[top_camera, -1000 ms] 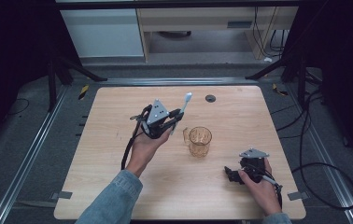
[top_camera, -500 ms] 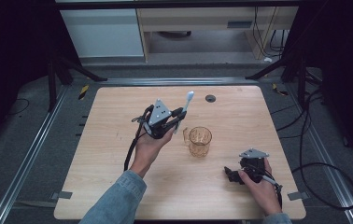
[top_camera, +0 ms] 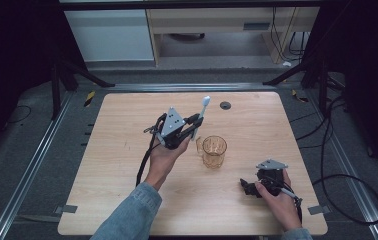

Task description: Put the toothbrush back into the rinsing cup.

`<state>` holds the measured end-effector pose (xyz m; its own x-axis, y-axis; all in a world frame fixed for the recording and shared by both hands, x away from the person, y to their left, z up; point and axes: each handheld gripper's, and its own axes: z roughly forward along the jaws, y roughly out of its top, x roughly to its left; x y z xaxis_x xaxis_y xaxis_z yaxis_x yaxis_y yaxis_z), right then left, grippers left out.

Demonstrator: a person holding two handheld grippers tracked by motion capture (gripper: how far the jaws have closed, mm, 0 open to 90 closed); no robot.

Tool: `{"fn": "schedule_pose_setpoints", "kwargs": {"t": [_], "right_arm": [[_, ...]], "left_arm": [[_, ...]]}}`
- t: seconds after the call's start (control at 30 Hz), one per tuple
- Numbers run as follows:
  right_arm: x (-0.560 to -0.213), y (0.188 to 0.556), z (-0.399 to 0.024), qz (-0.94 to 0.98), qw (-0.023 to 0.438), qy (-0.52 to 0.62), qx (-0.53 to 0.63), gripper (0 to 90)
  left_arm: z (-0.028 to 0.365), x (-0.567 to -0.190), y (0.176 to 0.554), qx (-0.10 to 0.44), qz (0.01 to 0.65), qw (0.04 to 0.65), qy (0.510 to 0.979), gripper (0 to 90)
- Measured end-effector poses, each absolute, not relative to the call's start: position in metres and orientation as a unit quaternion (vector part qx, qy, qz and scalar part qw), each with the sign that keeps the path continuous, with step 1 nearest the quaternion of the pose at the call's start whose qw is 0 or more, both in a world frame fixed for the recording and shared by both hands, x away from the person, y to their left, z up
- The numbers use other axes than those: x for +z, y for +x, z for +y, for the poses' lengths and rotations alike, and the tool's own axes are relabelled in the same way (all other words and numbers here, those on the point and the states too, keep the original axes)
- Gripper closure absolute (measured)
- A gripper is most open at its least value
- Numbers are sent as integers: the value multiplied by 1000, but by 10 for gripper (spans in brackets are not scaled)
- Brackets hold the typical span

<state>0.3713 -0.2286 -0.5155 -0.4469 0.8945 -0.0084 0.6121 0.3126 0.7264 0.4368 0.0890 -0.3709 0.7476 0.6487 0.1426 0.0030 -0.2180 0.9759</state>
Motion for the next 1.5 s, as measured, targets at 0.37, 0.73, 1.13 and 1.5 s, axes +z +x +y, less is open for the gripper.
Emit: {"fn": "schedule_pose_setpoints", "kwargs": {"t": [0.37, 0.73, 1.13, 1.5], "right_arm": [[-515, 371, -228, 782, 211, 481, 335, 8], [-515, 371, -228, 782, 210, 481, 335, 8], [-515, 371, -228, 782, 210, 481, 335, 8], [-515, 371, -228, 782, 209, 481, 335, 8]], "left_arm": [[83, -376, 437, 278, 219, 596, 721, 786], [79, -380, 439, 275, 222, 610, 709, 786], [88, -384, 439, 271, 235, 640, 680, 786], [89, -392, 440, 272, 237, 661, 658, 785]]}}
